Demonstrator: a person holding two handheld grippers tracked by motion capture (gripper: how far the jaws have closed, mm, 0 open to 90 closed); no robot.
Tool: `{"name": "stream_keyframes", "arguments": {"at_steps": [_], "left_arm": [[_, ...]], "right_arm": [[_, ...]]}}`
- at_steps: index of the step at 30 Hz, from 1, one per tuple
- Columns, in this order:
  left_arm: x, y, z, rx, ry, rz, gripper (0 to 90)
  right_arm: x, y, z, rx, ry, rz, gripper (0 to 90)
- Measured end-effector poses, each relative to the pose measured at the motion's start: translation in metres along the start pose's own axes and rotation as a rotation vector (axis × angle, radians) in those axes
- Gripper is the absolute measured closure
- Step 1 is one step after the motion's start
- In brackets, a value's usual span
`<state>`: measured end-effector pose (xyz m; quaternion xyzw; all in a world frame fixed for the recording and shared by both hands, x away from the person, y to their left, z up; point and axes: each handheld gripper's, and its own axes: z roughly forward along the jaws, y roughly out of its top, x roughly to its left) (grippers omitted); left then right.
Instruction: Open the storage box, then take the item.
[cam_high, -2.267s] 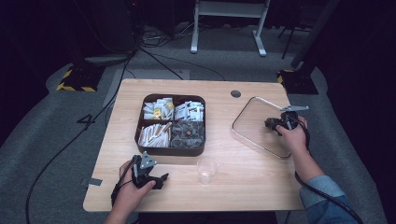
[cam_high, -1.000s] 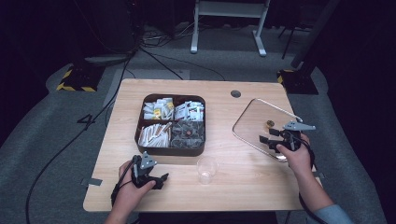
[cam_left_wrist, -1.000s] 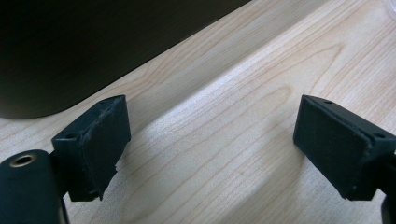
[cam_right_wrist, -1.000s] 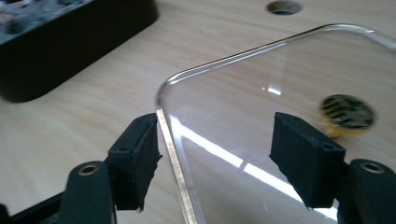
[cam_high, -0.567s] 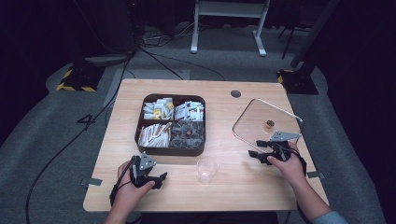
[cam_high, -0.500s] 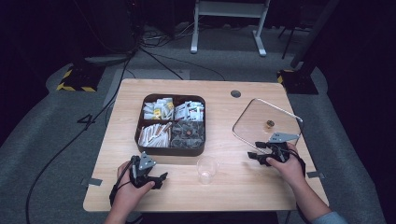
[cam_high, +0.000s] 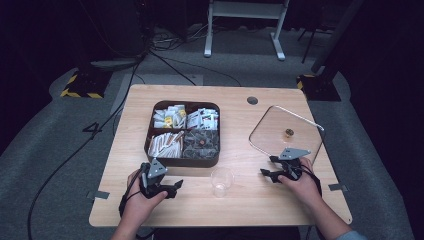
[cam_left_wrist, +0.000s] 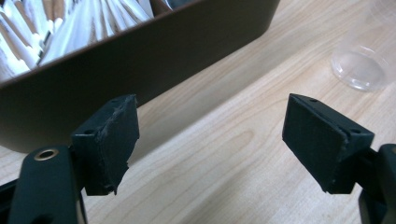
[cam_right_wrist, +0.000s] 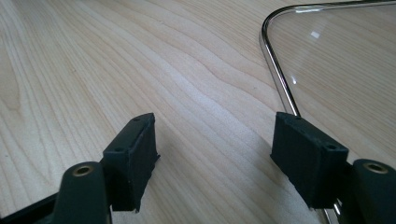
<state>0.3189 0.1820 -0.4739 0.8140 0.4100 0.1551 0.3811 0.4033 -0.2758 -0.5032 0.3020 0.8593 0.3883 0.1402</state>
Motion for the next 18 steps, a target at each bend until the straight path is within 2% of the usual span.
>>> {"name": "stream_keyframes", "arguments": {"at_steps": [9, 14, 18], "left_arm": [[0.002, 0.021, -0.008, -0.042, 0.039, -0.027, 21.8], [0.005, 0.040, -0.013, -0.084, 0.059, -0.026, 22.5], [0.010, 0.051, -0.008, -0.060, 0.060, -0.025, 23.9]], "right_arm": [[0.000, 0.000, 0.000, 0.000, 0.000, 0.002, 31.0], [0.000, 0.000, 0.000, -0.001, 0.000, 0.003, 31.0], [0.000, 0.000, 0.000, -0.001, 0.000, 0.002, 31.0]]}}
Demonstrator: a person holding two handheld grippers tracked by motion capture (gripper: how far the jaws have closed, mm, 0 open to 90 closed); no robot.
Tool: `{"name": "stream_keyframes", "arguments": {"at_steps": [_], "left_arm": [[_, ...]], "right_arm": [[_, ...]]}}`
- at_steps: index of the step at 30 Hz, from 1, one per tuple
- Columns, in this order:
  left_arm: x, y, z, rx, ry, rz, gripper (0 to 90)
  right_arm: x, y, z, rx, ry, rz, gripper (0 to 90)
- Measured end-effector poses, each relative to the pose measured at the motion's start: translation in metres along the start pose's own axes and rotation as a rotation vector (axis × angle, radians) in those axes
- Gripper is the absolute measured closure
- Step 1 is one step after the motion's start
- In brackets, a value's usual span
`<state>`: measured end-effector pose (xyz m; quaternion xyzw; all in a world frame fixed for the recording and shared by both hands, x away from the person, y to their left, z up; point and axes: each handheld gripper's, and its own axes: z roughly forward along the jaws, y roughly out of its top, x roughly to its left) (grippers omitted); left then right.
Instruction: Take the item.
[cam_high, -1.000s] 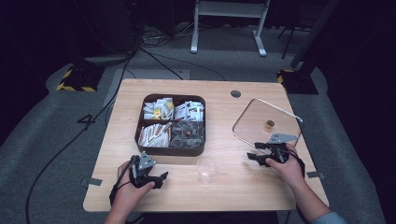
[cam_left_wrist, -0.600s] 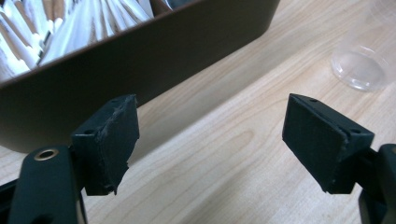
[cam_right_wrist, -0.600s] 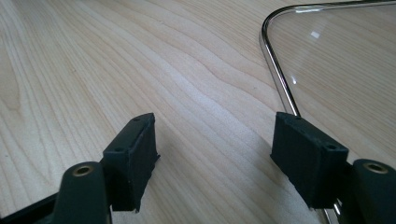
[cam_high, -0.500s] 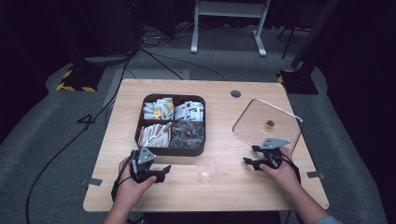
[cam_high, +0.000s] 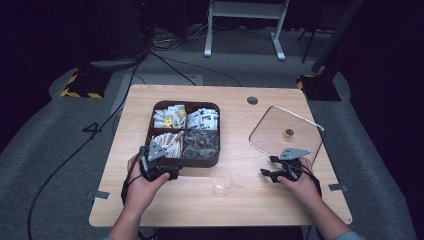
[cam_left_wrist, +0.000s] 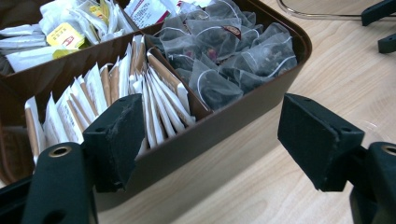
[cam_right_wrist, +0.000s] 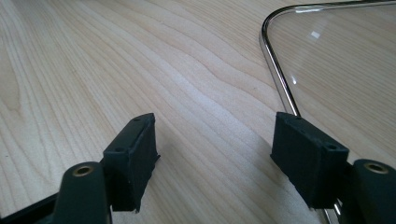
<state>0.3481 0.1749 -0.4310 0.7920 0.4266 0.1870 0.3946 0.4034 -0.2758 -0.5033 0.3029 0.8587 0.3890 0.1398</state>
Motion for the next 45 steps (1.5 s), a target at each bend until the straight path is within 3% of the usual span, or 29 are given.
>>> {"name": "stream_keyframes", "arguments": {"at_steps": [1, 5, 8, 15, 18, 29, 31, 32, 37, 45], "left_arm": [[0.001, 0.004, 0.002, -0.008, -0.002, -0.024, 24.1], [0.006, 0.019, 0.007, -0.012, -0.002, -0.043, 26.3], [0.008, 0.030, 0.017, 0.014, -0.019, -0.059, 32.2], [0.004, 0.054, 0.049, 0.003, -0.055, -0.065, 37.0], [-0.001, 0.058, 0.062, 0.021, -0.071, -0.065, 37.1], [-0.012, 0.062, 0.105, 0.151, -0.072, 0.015, 49.5], [-0.010, 0.061, 0.109, 0.174, -0.055, 0.027, 53.1], [-0.010, 0.061, 0.110, 0.182, -0.052, 0.026, 59.8], [-0.007, 0.060, 0.111, 0.201, -0.053, 0.029, 72.1], [-0.007, 0.062, 0.102, 0.166, -0.068, 0.034, 74.0]], "right_arm": [[0.000, 0.000, 0.000, 0.000, 0.000, 0.001, 31.0], [0.000, 0.000, 0.000, -0.001, 0.002, 0.003, 31.2], [0.000, 0.000, 0.000, -0.001, 0.002, 0.002, 31.2], [-0.001, 0.001, 0.001, 0.000, 0.004, 0.000, 31.3], [-0.001, 0.001, 0.001, 0.000, 0.004, 0.000, 31.3], [-0.001, 0.001, 0.001, 0.000, 0.008, -0.004, 31.3], [-0.001, 0.001, 0.001, 0.000, 0.008, -0.004, 31.3], [-0.001, 0.001, 0.001, 0.000, 0.009, -0.004, 31.3], [-0.001, 0.001, 0.001, 0.000, 0.010, -0.005, 31.3], [-0.001, 0.001, 0.001, 0.000, 0.010, -0.005, 31.3]]}}
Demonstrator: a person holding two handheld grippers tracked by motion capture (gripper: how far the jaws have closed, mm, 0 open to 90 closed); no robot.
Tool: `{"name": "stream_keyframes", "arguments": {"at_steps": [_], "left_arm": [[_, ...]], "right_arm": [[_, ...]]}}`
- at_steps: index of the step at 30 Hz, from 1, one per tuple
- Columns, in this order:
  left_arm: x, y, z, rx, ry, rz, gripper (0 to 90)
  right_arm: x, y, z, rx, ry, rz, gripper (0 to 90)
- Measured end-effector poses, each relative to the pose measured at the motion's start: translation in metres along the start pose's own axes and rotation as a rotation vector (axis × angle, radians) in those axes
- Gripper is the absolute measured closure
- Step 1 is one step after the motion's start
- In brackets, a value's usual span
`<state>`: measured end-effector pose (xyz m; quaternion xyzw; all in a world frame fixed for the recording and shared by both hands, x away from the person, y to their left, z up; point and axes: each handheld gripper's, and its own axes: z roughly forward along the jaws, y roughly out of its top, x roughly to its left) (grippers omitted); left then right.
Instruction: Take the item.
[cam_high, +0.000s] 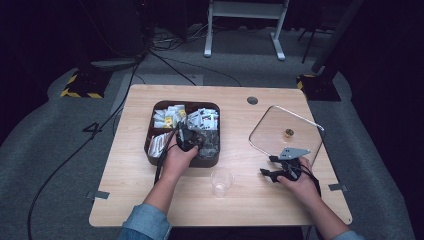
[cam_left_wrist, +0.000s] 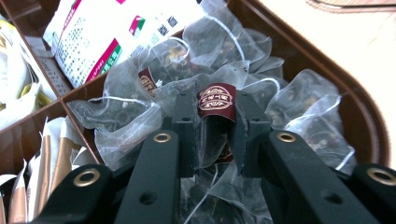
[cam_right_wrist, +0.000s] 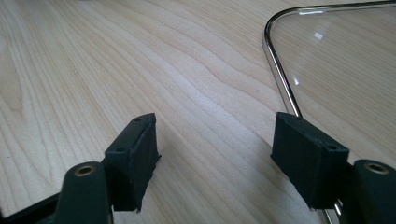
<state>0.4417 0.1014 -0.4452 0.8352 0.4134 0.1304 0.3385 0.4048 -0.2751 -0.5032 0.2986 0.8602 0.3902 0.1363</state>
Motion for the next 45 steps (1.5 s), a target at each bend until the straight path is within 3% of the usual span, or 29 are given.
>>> {"name": "stream_keyframes", "arguments": {"at_steps": [6, 9, 14, 22, 29, 37, 45], "left_arm": [[0.001, 0.000, -0.007, -0.047, -0.037, -0.003, 74.3], [0.001, 0.001, -0.011, -0.086, -0.084, 0.002, 74.3], [0.006, 0.001, -0.019, -0.143, -0.138, -0.035, 74.2], [0.009, -0.001, -0.033, -0.205, -0.199, -0.023, 74.2], [0.010, -0.002, -0.050, -0.291, -0.287, -0.064, 74.3], [0.002, 0.001, -0.067, -0.323, -0.289, -0.027, 74.3], [-0.010, 0.000, -0.075, -0.330, -0.322, -0.007, 74.3]], "right_arm": [[0.000, 0.000, 0.000, 0.000, 0.000, 0.000, 31.3], [0.000, 0.000, 0.000, 0.000, 0.000, 0.000, 31.3], [0.000, 0.000, 0.000, 0.000, 0.000, 0.000, 31.3], [0.000, 0.000, 0.000, 0.000, 0.000, -0.001, 31.3], [0.000, 0.000, 0.000, 0.000, 0.000, 0.000, 31.3], [0.000, 0.000, 0.000, 0.000, 0.000, 0.000, 31.3], [0.000, 0.000, 0.000, 0.000, 0.000, 0.000, 31.3]]}}
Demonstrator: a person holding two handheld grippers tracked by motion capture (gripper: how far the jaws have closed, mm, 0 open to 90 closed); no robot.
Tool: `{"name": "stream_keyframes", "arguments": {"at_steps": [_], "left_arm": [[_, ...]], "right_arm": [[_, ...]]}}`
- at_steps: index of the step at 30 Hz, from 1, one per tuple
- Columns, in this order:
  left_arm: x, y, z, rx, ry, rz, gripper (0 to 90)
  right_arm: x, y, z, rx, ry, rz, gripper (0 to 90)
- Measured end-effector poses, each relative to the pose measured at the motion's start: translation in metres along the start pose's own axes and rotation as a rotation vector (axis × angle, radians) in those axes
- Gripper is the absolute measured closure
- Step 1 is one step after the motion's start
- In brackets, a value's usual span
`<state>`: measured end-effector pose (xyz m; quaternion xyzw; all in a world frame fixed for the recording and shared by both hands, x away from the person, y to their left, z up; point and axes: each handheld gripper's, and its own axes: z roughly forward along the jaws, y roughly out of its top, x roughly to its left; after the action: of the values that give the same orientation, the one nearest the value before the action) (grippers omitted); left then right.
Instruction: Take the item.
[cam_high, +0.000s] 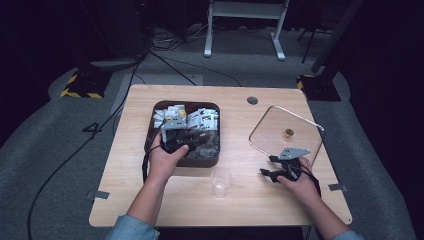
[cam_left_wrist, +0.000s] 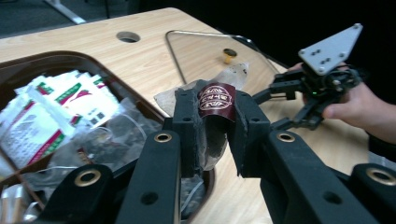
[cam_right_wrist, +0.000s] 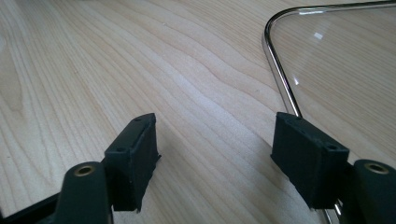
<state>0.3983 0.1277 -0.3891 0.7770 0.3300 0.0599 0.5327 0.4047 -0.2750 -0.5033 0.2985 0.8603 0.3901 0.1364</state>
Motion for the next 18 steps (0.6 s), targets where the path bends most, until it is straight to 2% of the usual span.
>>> {"name": "stream_keyframes", "arguments": {"at_steps": [9, 18], "left_arm": [[-0.032, -0.001, -0.008, 0.010, -0.041, 0.066, 74.3], [-0.057, -0.009, -0.014, 0.026, -0.085, 0.089, 74.3]], "right_arm": [[0.000, 0.000, 0.000, 0.000, 0.000, 0.000, 31.3], [0.000, 0.000, 0.000, 0.000, 0.000, 0.000, 31.3]]}}
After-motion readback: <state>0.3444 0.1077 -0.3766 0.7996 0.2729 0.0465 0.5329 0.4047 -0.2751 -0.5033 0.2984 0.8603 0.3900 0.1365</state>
